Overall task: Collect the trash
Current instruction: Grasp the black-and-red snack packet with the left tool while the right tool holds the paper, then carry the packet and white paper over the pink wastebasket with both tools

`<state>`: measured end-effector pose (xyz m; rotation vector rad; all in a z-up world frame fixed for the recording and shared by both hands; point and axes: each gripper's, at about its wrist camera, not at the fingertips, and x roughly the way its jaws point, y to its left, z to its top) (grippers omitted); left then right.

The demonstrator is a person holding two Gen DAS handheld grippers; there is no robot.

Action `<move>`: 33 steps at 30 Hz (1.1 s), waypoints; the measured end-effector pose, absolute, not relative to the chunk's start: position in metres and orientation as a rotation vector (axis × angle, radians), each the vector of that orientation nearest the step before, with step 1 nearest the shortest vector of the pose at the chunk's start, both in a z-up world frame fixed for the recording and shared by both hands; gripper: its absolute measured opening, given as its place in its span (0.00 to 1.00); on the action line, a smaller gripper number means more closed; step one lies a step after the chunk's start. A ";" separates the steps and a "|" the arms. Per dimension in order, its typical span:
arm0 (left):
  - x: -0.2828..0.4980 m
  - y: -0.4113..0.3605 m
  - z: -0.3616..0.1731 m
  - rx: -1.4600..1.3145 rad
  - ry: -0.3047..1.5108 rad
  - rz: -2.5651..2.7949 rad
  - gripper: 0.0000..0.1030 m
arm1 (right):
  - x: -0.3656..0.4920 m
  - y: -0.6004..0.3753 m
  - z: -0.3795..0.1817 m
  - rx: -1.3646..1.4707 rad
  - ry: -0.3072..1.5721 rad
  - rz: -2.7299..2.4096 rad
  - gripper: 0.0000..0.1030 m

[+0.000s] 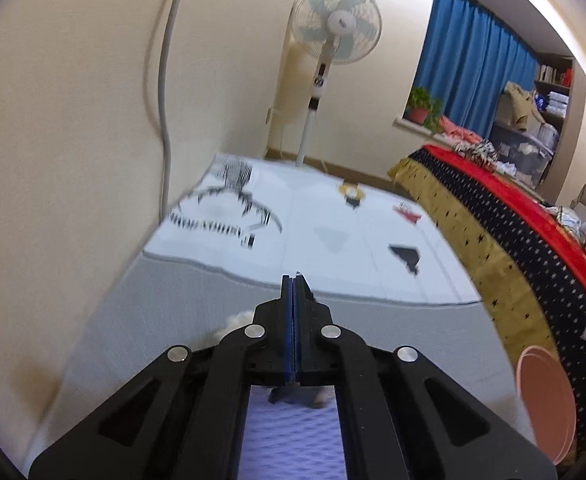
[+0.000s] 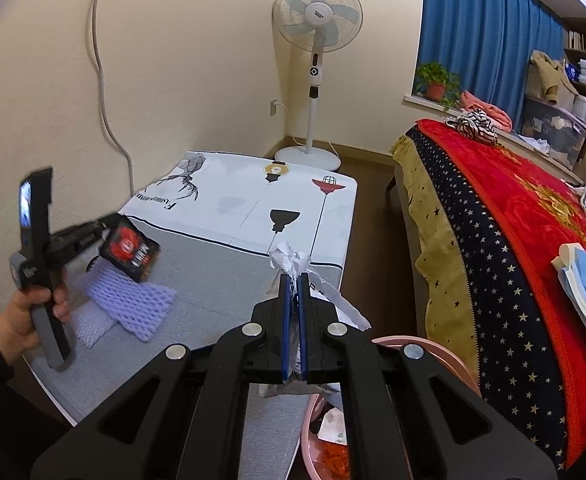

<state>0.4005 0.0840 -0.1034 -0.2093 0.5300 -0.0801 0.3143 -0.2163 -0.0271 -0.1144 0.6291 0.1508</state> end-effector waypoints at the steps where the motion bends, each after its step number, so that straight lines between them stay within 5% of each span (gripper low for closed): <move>1: 0.399 0.082 -0.096 -0.198 0.519 -0.086 0.00 | 0.314 -0.217 -0.026 -0.112 0.626 0.151 0.04; 21: 0.333 -0.012 0.022 -0.023 0.413 -0.267 0.00 | 0.295 -0.250 -0.005 -0.024 0.530 0.157 0.04; 33: 0.327 -0.139 0.009 0.013 0.481 -0.471 0.00 | 0.281 -0.328 -0.011 0.055 0.586 0.039 0.04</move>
